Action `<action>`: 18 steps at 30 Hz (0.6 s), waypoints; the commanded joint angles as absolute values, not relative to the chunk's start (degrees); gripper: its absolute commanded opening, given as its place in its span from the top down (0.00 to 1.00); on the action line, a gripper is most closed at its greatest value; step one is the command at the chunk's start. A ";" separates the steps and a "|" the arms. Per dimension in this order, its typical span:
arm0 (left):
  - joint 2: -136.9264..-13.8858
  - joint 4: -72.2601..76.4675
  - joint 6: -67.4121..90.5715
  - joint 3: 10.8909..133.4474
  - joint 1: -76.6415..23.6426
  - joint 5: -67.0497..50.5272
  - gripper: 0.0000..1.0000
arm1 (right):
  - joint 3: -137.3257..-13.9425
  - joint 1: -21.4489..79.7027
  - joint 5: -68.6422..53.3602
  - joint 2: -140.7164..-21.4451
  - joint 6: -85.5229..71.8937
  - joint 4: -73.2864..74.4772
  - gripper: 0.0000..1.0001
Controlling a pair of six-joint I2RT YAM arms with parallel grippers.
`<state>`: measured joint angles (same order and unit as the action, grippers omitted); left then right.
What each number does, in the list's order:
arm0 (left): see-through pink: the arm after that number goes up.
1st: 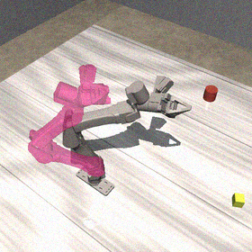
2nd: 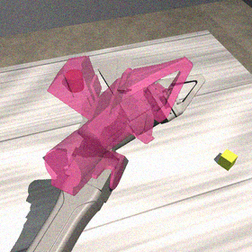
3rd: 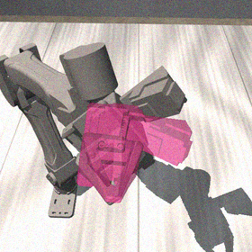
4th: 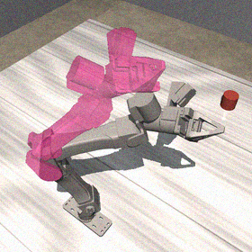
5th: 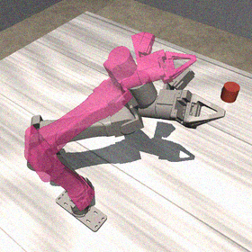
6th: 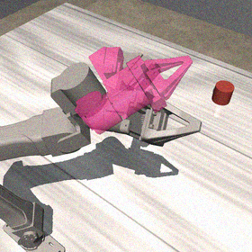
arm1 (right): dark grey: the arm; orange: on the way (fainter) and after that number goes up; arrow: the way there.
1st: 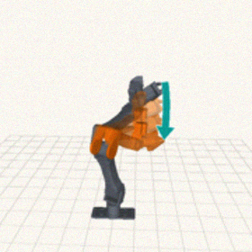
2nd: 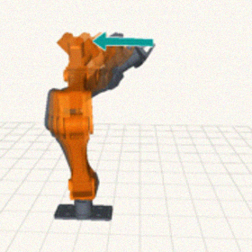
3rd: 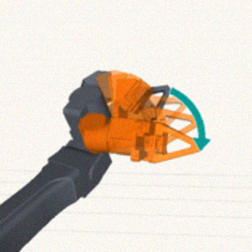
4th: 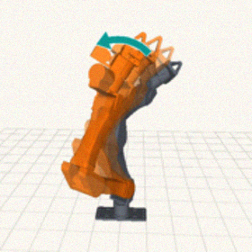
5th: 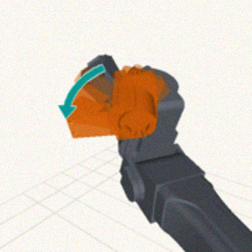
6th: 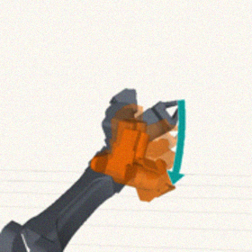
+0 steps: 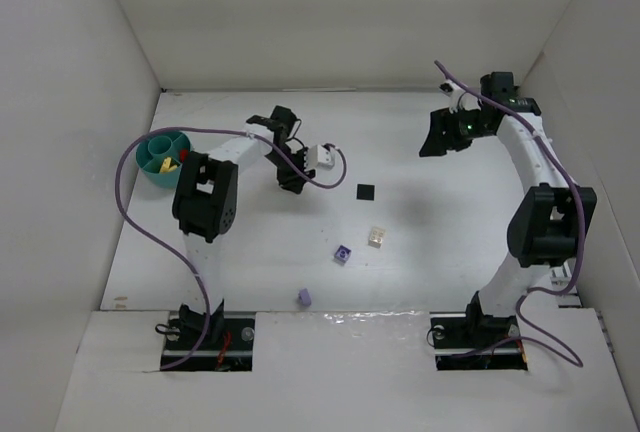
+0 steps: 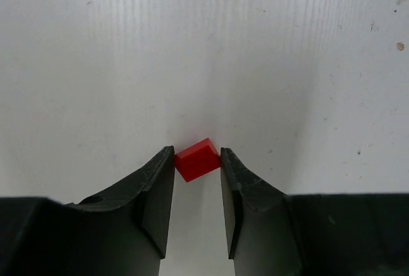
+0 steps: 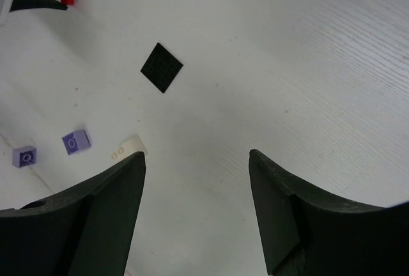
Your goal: Sort the legos into containers by color
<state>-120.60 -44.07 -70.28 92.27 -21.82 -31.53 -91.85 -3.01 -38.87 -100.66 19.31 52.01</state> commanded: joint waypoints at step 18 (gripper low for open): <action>-101.34 -35.68 -40.08 95.89 7.73 -36.48 0.94 | -99.05 9.76 -39.56 -103.44 13.54 45.44 0.29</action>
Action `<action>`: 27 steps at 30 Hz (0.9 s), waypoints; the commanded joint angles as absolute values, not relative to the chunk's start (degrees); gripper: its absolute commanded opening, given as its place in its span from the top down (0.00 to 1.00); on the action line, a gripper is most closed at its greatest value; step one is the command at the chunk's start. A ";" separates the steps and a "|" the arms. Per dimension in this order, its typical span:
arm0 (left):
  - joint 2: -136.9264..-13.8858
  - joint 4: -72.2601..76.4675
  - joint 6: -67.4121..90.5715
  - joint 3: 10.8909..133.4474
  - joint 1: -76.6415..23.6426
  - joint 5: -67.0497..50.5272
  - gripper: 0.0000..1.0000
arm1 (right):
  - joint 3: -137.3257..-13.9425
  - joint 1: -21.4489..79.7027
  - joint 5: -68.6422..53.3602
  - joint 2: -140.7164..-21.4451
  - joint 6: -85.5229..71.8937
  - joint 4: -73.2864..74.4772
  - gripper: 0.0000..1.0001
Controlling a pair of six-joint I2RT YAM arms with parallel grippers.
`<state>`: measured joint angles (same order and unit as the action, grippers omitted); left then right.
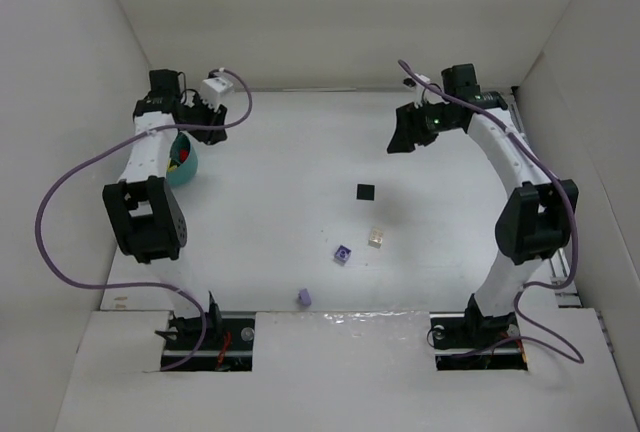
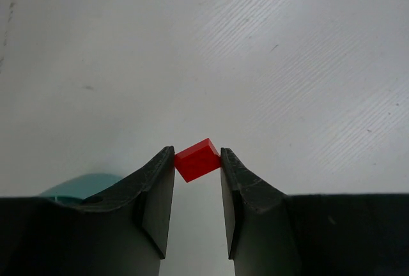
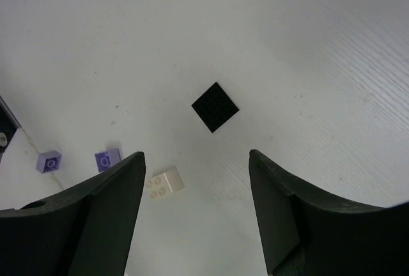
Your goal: Sort the legos into containers by color
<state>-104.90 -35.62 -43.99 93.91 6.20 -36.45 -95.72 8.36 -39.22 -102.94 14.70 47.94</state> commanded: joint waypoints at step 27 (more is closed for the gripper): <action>-105.29 -35.07 -44.74 94.31 17.14 -28.48 0.89 | -99.58 10.99 -38.50 -104.50 13.01 45.44 0.29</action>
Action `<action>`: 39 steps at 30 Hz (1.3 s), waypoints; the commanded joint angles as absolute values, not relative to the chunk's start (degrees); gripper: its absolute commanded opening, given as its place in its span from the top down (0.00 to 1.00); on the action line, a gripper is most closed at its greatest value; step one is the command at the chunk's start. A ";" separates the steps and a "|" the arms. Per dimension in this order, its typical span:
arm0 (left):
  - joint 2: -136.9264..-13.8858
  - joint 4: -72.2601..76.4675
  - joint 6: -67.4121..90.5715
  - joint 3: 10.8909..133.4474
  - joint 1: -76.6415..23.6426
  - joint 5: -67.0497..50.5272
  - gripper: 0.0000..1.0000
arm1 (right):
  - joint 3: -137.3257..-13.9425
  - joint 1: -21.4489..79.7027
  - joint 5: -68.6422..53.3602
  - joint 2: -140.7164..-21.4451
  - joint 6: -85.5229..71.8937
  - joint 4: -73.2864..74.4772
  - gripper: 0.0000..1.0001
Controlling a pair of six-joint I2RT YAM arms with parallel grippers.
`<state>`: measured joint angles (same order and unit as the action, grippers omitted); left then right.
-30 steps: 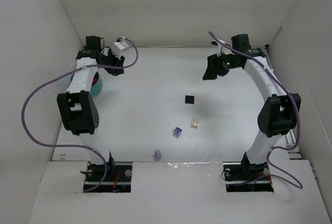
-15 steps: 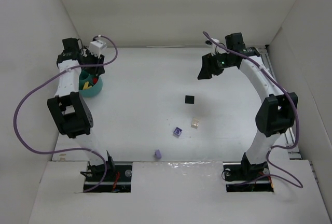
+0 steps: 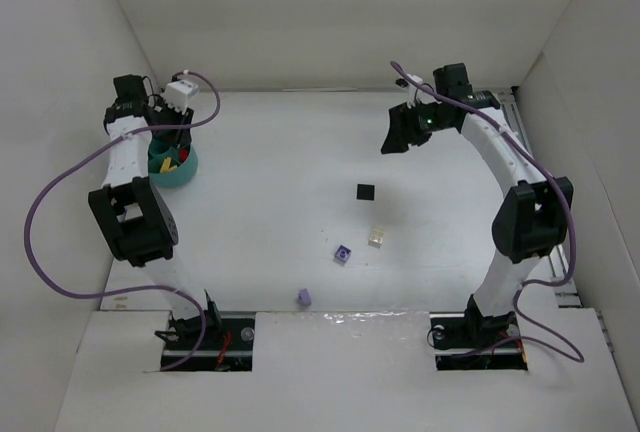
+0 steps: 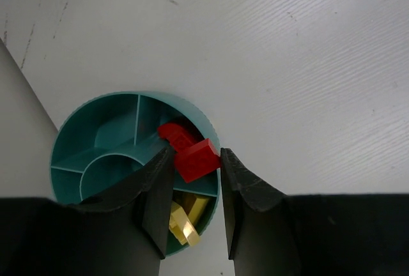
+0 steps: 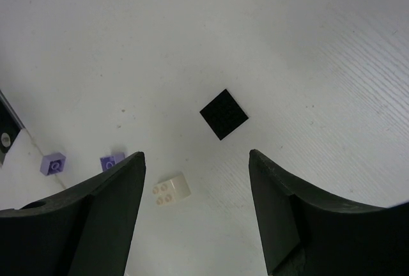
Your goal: Sort the legos into containers by color
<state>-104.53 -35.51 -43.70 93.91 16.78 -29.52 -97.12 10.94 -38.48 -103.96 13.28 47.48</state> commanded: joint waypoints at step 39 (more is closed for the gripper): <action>-109.86 -31.11 -42.90 95.18 18.19 -26.97 0.53 | -101.16 10.99 -37.44 -106.61 13.01 45.97 0.29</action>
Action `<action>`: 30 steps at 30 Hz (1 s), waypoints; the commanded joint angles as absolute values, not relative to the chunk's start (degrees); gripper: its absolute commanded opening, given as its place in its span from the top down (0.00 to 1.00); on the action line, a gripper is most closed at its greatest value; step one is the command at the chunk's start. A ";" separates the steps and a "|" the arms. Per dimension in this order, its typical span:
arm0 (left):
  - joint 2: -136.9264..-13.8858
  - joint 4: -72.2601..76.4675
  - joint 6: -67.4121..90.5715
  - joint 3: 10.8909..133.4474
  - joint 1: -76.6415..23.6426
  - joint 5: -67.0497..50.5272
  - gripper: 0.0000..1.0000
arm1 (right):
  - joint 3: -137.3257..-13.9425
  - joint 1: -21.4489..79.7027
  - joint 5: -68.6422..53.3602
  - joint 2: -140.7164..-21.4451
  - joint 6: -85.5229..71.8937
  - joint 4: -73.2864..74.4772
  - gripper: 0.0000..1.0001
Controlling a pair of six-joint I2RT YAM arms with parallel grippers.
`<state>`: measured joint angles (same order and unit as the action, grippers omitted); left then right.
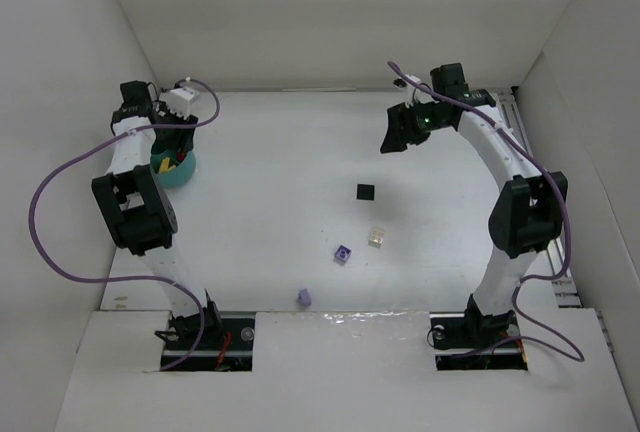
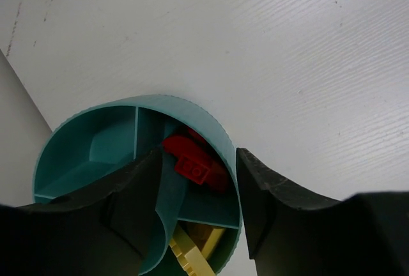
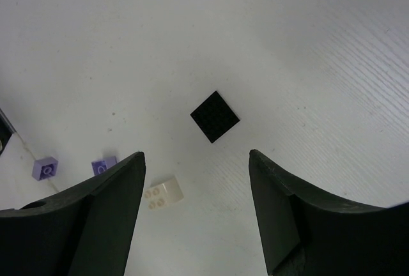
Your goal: Sort the legos into containers by color
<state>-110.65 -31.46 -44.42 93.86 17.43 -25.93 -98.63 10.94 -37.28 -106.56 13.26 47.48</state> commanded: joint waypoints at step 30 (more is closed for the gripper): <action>-74.44 -23.88 -19.34 75.59 21.62 -37.79 0.44 | -111.06 37.61 -19.60 -112.83 -7.21 20.82 0.34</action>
<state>-76.86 -24.84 -23.31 77.45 21.56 -36.45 -104.97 35.57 -23.62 -109.67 -2.63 30.26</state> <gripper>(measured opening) 0.572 0.655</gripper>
